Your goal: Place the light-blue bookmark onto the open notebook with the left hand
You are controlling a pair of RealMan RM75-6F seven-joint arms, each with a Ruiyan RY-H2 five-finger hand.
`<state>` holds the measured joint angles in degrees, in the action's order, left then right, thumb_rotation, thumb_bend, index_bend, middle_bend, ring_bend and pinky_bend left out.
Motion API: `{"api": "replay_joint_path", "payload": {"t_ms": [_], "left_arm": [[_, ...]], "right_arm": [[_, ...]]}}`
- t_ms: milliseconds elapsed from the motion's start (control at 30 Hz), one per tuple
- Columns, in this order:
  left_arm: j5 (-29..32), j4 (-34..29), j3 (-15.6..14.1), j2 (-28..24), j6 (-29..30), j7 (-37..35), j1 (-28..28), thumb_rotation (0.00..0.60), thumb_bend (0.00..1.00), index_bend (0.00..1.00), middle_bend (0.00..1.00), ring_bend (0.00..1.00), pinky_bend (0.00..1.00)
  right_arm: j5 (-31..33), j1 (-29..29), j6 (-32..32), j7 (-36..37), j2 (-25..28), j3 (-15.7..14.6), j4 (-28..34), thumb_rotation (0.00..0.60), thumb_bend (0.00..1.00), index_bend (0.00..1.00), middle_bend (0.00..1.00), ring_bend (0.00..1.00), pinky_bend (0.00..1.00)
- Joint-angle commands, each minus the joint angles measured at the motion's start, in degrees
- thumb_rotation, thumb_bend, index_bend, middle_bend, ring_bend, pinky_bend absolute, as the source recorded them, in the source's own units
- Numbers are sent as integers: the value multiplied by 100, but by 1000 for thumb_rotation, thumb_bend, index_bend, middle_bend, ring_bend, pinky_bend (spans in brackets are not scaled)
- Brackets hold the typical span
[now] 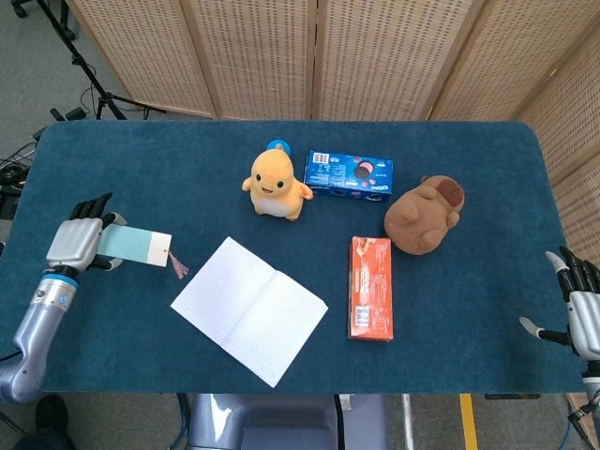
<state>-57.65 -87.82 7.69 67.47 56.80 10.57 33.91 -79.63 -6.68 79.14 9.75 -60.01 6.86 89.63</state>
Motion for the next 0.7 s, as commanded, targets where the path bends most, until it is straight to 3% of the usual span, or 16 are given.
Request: {"api": "replay_joint_path", "payload": {"t_ms": [33, 133, 267, 433, 600, 700], "left_arm": [[-883, -602, -55, -319, 715, 31, -208, 600, 210, 661, 0, 0, 0], [-1600, -837, 2, -356, 1259, -294, -328, 600, 203, 662, 0, 0, 0], [-2564, -568, -119, -277, 1639, -899, -377, 600, 186, 667, 0, 0, 0], [-4077, 293, -456, -100, 2153, -1673, -245, 600, 206, 683, 0, 0, 0], [-4878, 1077, -668, 67, 2712, -1919, -231, 600, 205, 692, 0, 0, 0], [-5535, 1888, -884, 179, 3122, -1986, -168, 600, 197, 692, 0, 0, 0]], "right_arm": [[2, 2, 0, 6, 4, -1, 5, 600, 0, 0, 0, 0, 0], [1, 15, 27, 17, 12, 4, 15, 600, 0, 0, 0, 0, 0], [-10, 23, 40, 17, 18, -1, 24, 600, 0, 0, 0, 0, 0], [3, 21, 40, 0, 11, 5, 17, 600, 0, 0, 0, 0, 0], [34, 6, 10, -33, -4, 15, 4, 600, 0, 0, 0, 0, 0], [41, -4, 4, -123, -28, 11, 11, 600, 0, 0, 0, 0, 0]]}}
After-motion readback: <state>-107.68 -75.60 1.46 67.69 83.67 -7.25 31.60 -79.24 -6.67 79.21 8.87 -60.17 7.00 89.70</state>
